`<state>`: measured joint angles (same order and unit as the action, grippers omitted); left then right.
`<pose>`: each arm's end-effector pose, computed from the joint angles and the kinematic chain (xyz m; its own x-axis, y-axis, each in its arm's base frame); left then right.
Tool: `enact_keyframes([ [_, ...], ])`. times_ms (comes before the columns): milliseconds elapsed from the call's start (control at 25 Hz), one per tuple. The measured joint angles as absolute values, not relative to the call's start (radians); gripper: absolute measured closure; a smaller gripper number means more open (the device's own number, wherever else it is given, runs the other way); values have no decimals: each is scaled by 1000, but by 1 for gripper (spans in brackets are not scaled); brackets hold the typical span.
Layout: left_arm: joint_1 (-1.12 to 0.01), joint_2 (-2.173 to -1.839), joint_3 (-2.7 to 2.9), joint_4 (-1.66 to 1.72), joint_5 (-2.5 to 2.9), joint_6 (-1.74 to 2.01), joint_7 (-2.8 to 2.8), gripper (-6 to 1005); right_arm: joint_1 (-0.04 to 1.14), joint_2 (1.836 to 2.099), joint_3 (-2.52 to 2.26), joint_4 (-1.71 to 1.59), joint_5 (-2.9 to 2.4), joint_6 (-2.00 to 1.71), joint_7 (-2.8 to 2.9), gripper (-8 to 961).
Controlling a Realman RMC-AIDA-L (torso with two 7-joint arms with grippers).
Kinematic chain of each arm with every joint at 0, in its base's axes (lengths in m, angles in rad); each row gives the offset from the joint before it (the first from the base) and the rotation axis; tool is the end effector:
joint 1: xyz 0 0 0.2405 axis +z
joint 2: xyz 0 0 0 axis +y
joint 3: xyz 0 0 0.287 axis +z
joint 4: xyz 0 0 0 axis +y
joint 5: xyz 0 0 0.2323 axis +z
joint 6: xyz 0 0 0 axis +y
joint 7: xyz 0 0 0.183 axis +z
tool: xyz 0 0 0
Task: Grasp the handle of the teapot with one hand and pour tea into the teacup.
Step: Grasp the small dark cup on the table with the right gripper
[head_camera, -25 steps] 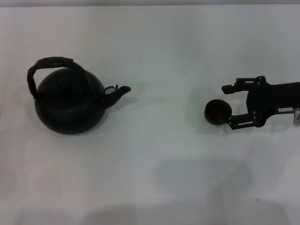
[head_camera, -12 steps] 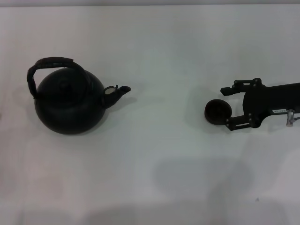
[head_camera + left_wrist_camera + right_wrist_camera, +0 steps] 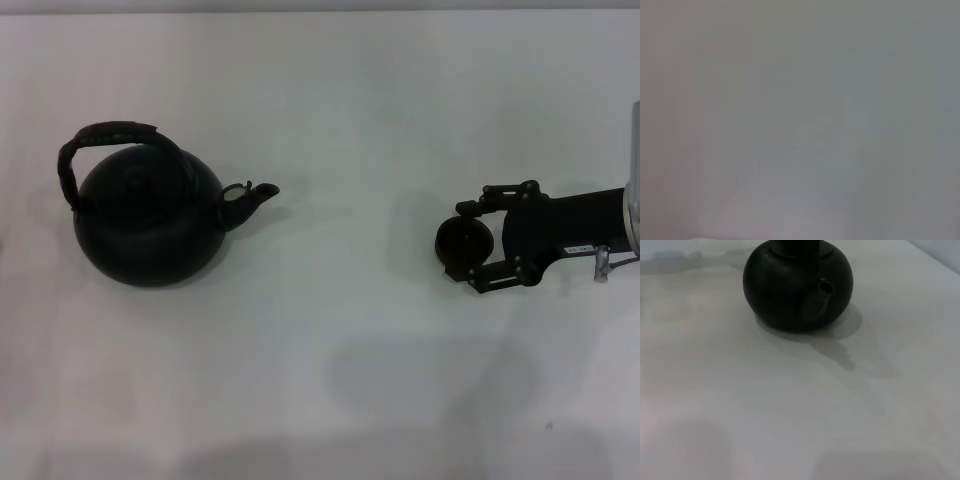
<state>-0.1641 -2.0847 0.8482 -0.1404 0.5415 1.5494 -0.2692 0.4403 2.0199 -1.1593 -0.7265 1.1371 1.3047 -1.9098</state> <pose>-0.4461 0.2300 -0.0176 0.6416 -0.0329 0.7663 0.7657 0.0868 -0.6374 0.3293 0.3585 -0.0817 0.9843 -0.1509 -0.0914 -0.1677 -0.9611 -0.2193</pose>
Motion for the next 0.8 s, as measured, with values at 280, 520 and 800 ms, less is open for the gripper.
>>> enact_keyframes([
  [280, -160, -2085, 848, -138, 541, 1549, -269, 260, 440, 2022, -1231, -723, 1165, 1245, -1909, 111],
  [520, -159, -2085, 848, -136, 542, 1549, -268, 259, 440, 2022, -1255, -722, 1177, 1226, -1908, 113],
  [800, -159, -2085, 848, -137, 542, 1549, -268, 259, 439, 2016, -1249, -723, 1178, 1226, -1914, 114],
])
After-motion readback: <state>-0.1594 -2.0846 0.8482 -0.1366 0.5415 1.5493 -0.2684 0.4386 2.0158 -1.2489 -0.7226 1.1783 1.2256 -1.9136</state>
